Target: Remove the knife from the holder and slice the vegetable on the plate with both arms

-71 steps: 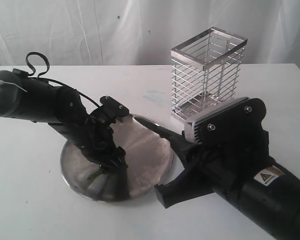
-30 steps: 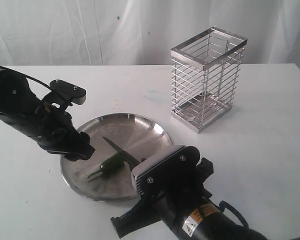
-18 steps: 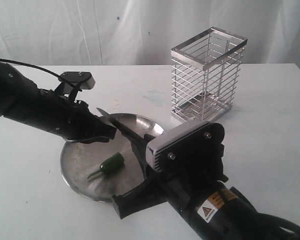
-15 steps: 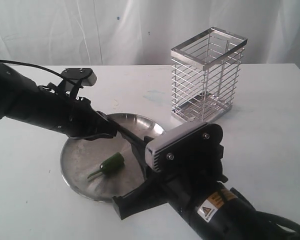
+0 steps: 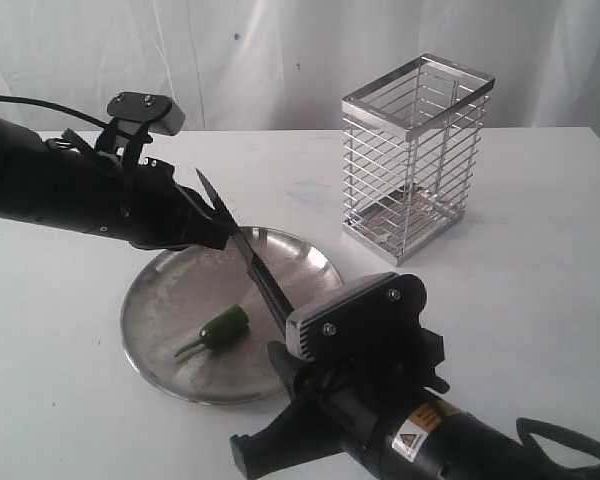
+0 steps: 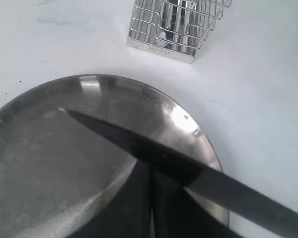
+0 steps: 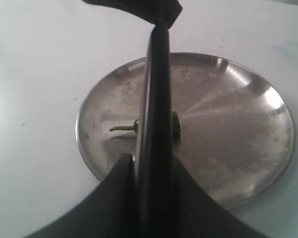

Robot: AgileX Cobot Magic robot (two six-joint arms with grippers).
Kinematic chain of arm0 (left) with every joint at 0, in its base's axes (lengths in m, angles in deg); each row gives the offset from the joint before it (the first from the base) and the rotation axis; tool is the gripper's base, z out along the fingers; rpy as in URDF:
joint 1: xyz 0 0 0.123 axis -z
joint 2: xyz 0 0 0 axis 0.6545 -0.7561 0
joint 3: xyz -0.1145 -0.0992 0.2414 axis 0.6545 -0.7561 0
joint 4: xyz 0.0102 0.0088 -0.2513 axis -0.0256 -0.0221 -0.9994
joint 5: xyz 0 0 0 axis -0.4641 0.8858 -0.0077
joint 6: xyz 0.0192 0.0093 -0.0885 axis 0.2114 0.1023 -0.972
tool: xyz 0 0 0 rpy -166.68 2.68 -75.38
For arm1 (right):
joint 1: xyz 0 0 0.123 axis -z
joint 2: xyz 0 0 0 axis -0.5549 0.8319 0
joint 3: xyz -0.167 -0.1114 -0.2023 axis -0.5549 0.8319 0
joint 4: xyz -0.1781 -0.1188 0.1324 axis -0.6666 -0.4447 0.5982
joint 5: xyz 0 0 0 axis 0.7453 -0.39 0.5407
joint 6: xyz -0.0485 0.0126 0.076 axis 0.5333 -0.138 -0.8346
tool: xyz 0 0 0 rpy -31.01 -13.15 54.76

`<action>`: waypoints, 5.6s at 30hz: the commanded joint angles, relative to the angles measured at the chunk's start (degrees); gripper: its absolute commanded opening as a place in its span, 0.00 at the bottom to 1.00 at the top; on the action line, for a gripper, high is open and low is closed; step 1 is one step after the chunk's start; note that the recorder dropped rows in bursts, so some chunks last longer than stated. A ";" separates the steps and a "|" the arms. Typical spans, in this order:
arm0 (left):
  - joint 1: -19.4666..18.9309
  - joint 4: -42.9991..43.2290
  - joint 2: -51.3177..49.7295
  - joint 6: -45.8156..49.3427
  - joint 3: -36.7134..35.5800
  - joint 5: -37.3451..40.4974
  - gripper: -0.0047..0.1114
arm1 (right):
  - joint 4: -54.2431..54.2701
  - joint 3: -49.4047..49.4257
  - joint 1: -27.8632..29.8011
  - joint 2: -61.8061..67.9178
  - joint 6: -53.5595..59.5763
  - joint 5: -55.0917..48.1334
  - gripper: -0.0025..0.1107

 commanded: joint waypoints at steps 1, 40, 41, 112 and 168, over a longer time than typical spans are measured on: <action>-0.01 -2.05 1.01 0.23 0.15 1.47 0.04 | -2.18 0.12 -0.12 -0.04 1.12 -3.09 0.02; -0.21 11.25 1.01 -3.85 0.15 3.87 0.04 | 12.57 -1.25 -0.12 4.17 8.56 -9.85 0.02; -0.21 11.25 1.01 -3.85 0.15 3.87 0.04 | 12.57 -1.50 -0.12 4.74 8.56 -9.85 0.02; 2.21 0.34 -6.47 3.39 -2.53 -2.70 0.04 | 12.89 -5.39 2.91 12.06 11.19 -11.40 0.02; 2.84 -2.42 -12.04 5.67 0.39 -3.07 0.04 | 12.76 -5.39 2.79 9.76 13.36 -9.02 0.02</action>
